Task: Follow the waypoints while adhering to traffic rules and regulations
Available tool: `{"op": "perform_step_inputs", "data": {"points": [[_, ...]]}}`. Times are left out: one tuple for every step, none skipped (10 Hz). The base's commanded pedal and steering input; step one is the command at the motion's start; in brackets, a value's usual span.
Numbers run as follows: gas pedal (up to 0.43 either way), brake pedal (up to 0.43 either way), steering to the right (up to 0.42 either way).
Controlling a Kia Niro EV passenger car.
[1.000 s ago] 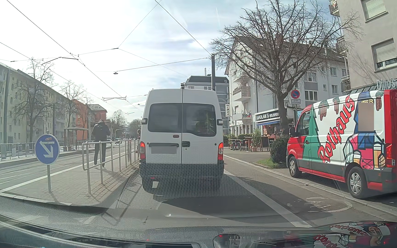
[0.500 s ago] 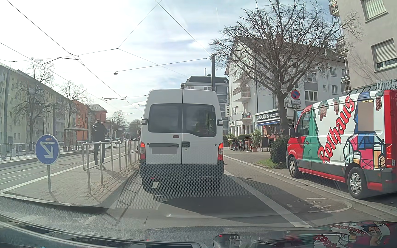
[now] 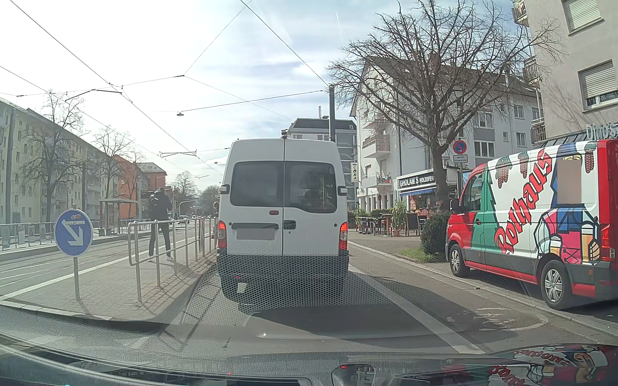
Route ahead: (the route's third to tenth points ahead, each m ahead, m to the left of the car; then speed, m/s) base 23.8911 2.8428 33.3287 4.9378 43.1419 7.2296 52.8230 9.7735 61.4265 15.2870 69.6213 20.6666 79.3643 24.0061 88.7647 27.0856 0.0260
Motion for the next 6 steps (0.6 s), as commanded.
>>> {"op": "perform_step_inputs", "data": {"points": [[0.0, 0.232, -0.048], [0.0, 0.232, -0.048], [0.0, 0.232, -0.048], [0.0, 0.238, -0.048], [0.0, 0.238, -0.048], [0.0, 0.238, -0.048]]}}
